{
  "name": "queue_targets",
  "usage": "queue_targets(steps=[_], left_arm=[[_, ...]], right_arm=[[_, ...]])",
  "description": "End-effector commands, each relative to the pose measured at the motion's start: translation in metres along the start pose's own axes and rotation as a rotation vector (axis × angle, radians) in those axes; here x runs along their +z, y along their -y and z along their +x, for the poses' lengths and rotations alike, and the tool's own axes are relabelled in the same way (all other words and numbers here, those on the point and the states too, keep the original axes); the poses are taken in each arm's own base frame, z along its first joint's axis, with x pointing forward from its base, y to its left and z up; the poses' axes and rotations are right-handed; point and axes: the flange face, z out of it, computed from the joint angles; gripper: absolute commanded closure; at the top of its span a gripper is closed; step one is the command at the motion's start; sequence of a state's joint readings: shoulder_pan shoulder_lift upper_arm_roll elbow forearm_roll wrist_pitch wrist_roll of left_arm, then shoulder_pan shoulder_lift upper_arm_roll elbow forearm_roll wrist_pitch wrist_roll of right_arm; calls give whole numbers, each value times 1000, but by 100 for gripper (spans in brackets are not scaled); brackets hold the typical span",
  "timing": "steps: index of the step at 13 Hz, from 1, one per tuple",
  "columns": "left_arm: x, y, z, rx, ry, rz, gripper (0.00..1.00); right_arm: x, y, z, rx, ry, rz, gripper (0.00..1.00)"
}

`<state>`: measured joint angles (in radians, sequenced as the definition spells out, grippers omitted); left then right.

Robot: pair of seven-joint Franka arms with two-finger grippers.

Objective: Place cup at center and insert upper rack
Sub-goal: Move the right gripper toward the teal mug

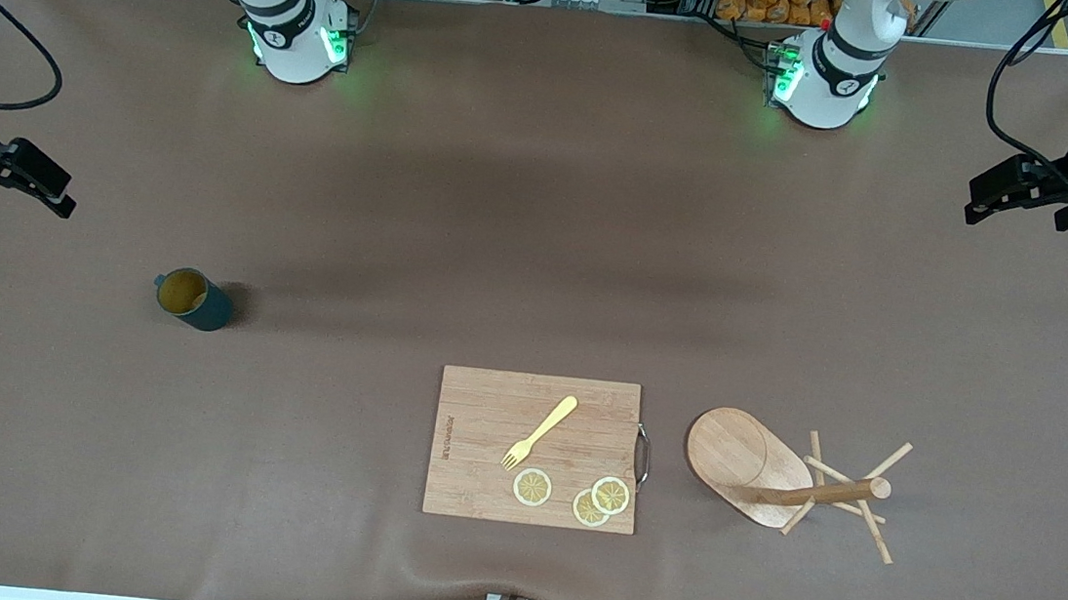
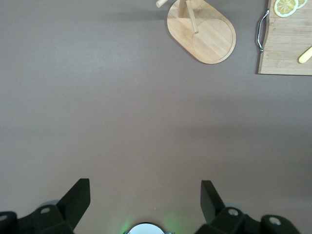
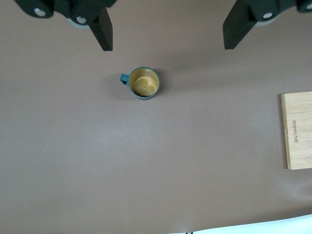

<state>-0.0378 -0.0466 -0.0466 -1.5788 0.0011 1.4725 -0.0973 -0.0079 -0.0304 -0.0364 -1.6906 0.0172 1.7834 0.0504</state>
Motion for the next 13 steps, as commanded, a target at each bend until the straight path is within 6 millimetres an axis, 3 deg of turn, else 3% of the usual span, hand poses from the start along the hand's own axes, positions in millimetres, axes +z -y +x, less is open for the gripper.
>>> queue_targets(steps=[1, 9, 12, 13], left_arm=[[-5, 2, 2, -12, -12, 16, 0], [-4, 9, 7, -21, -12, 18, 0], [-27, 17, 12, -39, -49, -2, 0], [-17, 15, 19, -36, -19, 2, 0]], right_arm=[[-7, 0, -5, 16, -1, 3, 0], [-12, 3, -1, 10, -22, 5, 0], [-13, 3, -2, 6, -18, 1, 0], [-10, 3, -2, 3, -12, -6, 0]])
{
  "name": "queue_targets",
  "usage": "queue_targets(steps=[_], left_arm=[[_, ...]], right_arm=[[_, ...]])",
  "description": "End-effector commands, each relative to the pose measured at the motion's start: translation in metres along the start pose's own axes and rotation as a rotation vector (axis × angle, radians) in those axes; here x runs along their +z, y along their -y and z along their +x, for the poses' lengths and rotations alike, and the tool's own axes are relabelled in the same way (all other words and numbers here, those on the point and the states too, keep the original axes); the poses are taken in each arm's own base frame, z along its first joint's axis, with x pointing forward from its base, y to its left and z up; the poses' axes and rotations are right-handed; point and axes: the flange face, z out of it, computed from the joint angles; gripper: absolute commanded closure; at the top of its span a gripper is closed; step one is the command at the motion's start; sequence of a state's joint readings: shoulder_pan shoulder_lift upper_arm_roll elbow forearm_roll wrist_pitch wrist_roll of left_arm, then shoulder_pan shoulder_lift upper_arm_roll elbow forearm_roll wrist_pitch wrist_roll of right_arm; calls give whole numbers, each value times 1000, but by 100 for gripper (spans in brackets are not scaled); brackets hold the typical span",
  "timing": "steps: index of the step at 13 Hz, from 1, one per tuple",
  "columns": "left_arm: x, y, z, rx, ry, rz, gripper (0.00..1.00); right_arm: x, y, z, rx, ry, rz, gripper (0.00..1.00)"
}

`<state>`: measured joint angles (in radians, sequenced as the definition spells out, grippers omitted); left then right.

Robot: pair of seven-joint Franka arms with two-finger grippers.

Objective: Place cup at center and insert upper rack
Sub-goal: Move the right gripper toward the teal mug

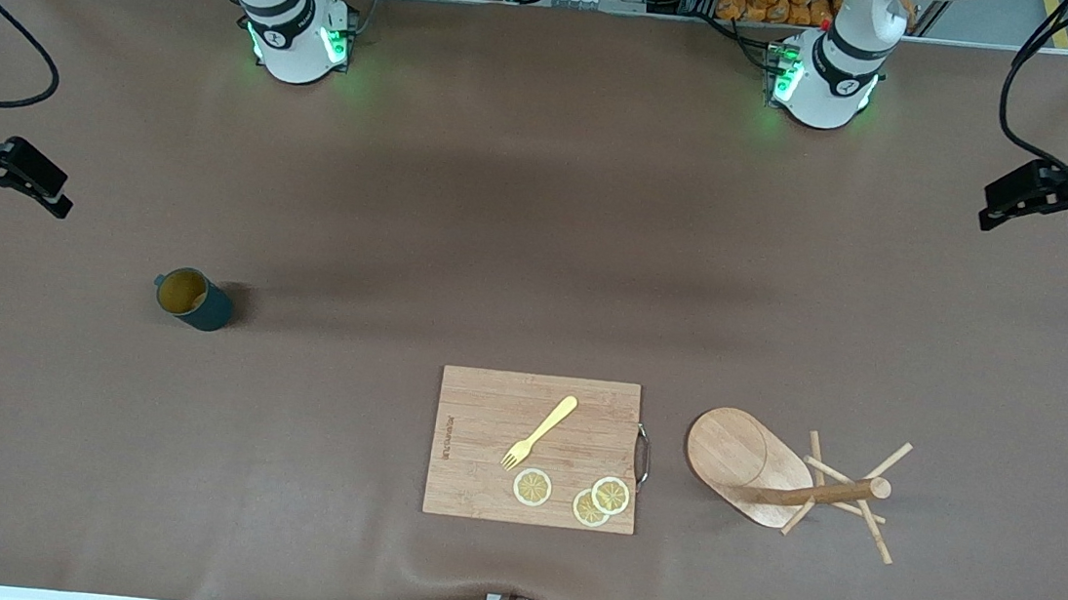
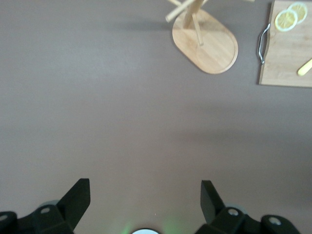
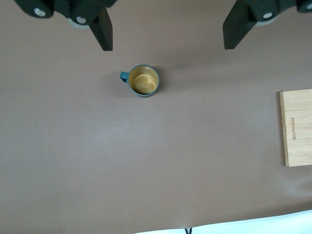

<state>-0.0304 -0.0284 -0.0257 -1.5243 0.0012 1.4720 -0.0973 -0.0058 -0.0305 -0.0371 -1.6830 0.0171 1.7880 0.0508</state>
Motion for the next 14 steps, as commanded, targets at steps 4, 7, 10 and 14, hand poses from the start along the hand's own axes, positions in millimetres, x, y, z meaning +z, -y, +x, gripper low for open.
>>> queue_targets(steps=[4, 7, 10, 14], left_arm=[[18, -10, 31, 7, 44, 10, 0], [16, -17, 30, 19, 39, 11, 0], [14, -12, 30, 10, 37, 9, 0], [13, 6, 30, -9, 35, 11, 0]], right_arm=[[28, -2, 4, 20, 59, -19, 0], [71, -4, 14, 150, 132, -35, 0], [105, 2, 19, 202, 184, -49, 0], [146, 1, 10, 118, 286, -55, 0]])
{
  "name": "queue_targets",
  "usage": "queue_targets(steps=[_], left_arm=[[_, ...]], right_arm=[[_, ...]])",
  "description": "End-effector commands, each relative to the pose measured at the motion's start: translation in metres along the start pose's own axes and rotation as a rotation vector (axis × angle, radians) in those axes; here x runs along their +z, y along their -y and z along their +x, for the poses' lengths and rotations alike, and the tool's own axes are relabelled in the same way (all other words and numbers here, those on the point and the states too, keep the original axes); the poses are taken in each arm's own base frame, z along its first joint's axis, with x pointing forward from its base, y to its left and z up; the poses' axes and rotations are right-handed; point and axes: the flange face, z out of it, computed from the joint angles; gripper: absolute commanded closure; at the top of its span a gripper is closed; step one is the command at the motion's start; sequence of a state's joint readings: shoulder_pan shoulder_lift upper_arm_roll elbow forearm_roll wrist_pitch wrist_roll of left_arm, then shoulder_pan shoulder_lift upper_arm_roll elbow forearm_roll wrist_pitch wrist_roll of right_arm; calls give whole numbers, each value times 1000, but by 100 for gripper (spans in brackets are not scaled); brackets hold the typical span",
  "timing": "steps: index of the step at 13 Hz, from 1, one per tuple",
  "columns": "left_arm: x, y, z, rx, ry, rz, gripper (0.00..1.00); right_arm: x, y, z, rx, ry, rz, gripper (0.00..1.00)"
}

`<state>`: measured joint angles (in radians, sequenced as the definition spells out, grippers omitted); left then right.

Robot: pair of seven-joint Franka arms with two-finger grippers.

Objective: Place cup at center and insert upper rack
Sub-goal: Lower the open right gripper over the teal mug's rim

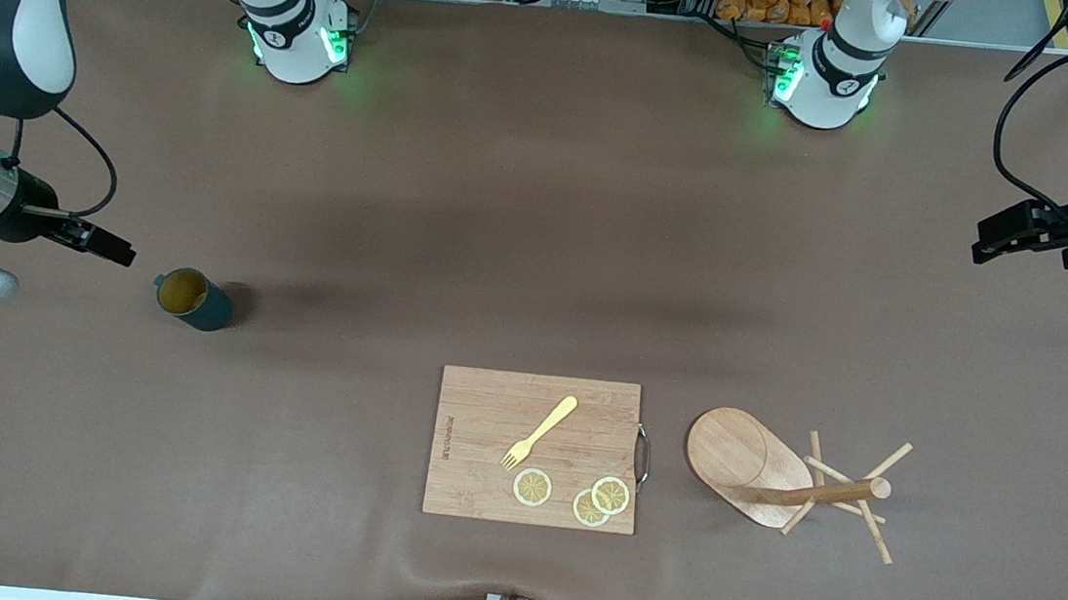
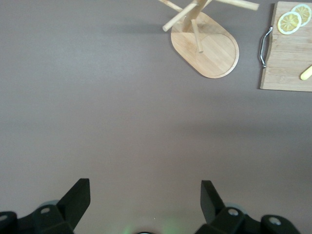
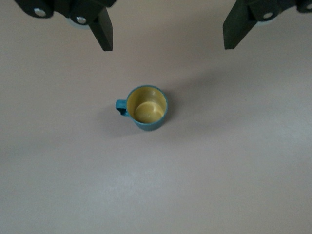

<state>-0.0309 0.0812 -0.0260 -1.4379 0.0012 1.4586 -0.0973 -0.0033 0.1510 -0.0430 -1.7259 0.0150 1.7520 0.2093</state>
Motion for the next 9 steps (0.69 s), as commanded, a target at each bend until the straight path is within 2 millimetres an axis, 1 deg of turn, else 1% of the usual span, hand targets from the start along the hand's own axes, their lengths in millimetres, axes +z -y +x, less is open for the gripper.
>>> queue_targets(steps=[1, 3, 6, 9], left_arm=[[-7, 9, -3, -19, 0, 7, 0], [-7, 7, -3, -16, 0, 6, 0], [-7, 6, -3, -14, 2, 6, 0], [-7, 6, -4, -13, 0, 6, 0]], right_arm=[[18, 4, 2, -49, 30, -19, 0], [30, 3, 6, -54, 44, -21, 0], [38, 2, 7, -105, 42, -17, 0], [56, 5, 7, -121, 35, -11, 0]])
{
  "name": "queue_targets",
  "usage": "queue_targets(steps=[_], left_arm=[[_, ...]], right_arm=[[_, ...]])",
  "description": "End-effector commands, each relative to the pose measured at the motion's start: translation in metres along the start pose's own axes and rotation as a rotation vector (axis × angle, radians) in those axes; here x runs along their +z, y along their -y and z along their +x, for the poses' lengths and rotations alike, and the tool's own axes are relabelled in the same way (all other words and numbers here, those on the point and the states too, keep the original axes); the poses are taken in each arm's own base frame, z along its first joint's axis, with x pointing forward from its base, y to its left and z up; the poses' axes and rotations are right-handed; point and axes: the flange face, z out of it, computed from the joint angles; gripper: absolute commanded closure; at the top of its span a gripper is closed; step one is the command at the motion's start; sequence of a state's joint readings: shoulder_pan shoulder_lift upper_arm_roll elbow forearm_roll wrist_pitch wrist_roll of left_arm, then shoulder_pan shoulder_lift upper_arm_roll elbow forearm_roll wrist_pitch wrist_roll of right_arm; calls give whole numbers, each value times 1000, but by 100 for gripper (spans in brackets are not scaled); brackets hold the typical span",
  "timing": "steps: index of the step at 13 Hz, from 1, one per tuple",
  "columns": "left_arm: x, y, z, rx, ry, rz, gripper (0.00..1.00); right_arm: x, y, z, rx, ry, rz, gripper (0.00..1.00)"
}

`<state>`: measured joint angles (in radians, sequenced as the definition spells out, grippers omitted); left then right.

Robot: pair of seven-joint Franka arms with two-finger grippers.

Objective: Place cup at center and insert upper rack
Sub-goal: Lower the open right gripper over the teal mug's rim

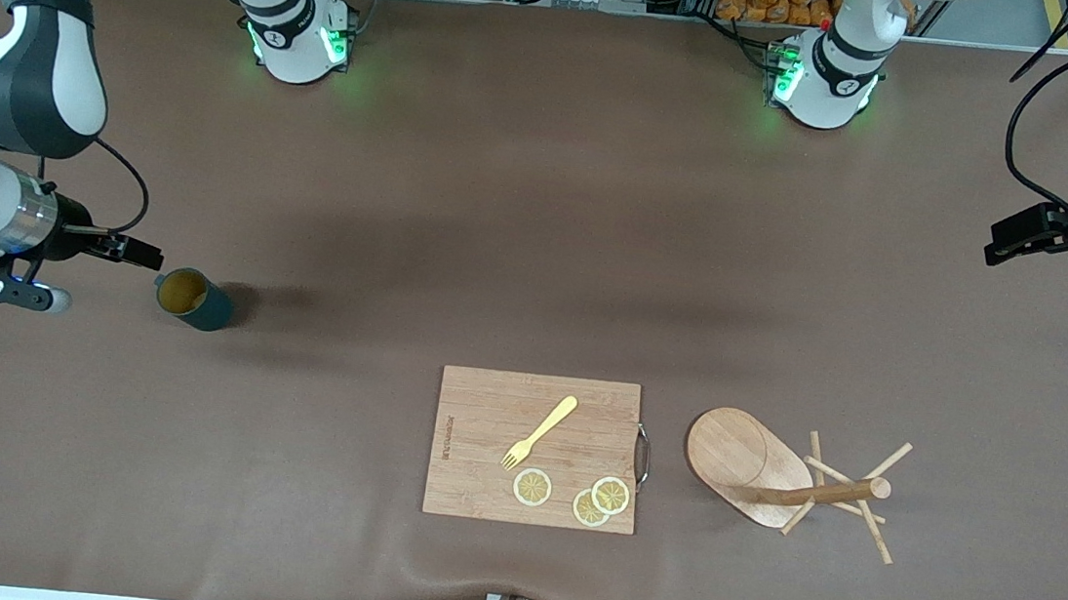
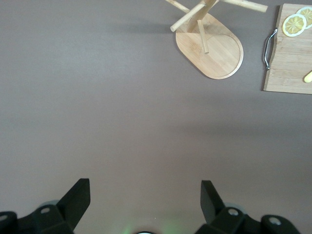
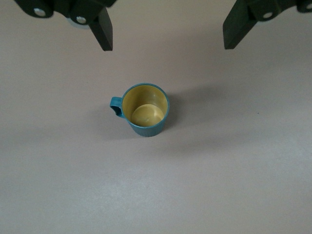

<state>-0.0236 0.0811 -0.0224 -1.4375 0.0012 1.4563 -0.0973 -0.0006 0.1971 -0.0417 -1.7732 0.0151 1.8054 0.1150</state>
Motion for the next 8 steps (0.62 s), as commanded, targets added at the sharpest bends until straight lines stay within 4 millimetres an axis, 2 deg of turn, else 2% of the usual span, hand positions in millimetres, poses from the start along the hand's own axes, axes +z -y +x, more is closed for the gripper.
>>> queue_targets(steps=[1, 3, 8], left_arm=[[-7, 1, -4, 1, -2, 6, 0], [-7, 1, -4, 1, -2, 6, 0], [-7, -1, -4, 3, -2, 6, 0]], right_arm=[[17, 2, -1, -64, -11, 2, 0], [23, 1, -1, -79, -6, 6, 0], [57, 5, -6, -5, -10, 45, 0]])
